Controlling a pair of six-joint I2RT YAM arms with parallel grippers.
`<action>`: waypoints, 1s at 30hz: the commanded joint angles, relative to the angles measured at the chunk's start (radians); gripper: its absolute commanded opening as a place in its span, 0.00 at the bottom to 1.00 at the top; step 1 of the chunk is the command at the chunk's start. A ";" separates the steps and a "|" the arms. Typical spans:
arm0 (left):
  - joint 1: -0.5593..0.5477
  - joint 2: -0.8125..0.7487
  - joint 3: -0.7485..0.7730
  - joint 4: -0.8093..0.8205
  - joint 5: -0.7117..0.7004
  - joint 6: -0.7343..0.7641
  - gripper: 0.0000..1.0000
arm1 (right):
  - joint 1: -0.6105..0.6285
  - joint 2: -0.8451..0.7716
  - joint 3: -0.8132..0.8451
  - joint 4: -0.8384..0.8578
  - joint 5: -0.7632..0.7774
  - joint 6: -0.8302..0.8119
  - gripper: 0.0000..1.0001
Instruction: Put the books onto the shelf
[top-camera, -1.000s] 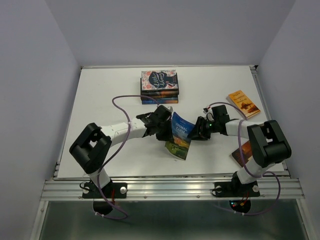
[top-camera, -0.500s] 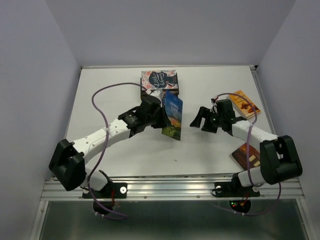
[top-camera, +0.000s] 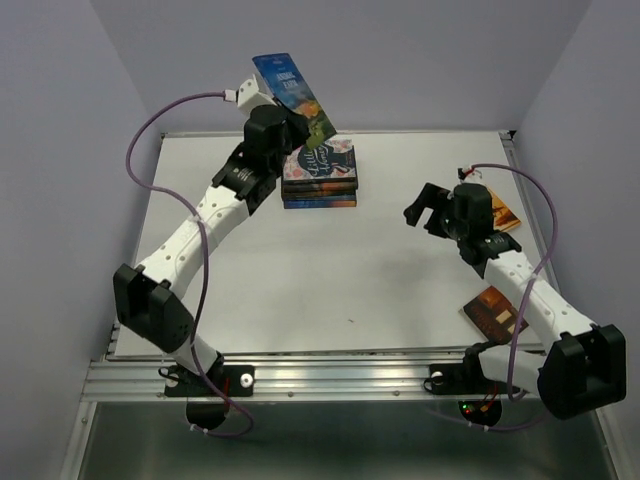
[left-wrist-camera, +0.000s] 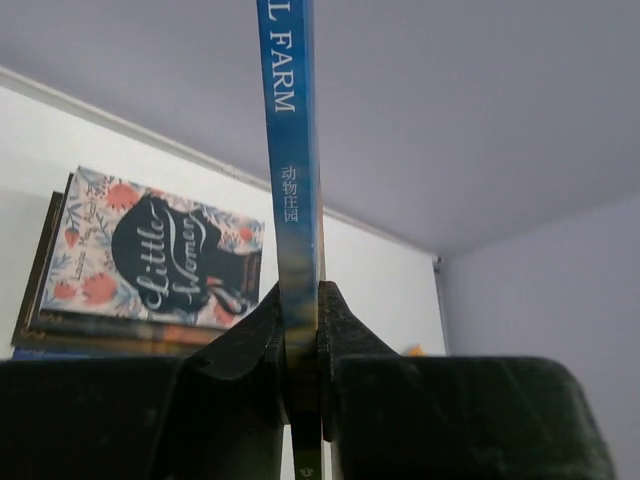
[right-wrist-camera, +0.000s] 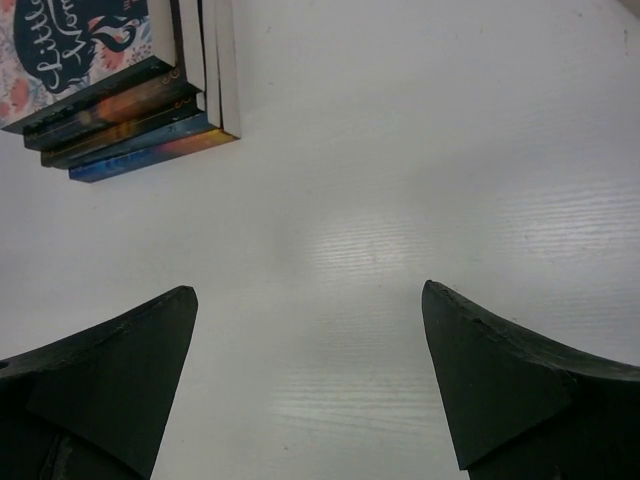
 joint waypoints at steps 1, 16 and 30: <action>0.056 0.147 0.127 0.143 -0.092 -0.187 0.00 | 0.000 0.015 0.042 -0.022 0.066 -0.025 1.00; -0.007 0.604 0.451 0.010 -0.262 -0.712 0.00 | -0.009 0.111 0.059 -0.076 0.057 -0.045 1.00; -0.123 0.511 0.266 -0.271 -0.400 -1.014 0.52 | -0.018 0.134 0.028 -0.087 -0.002 -0.017 1.00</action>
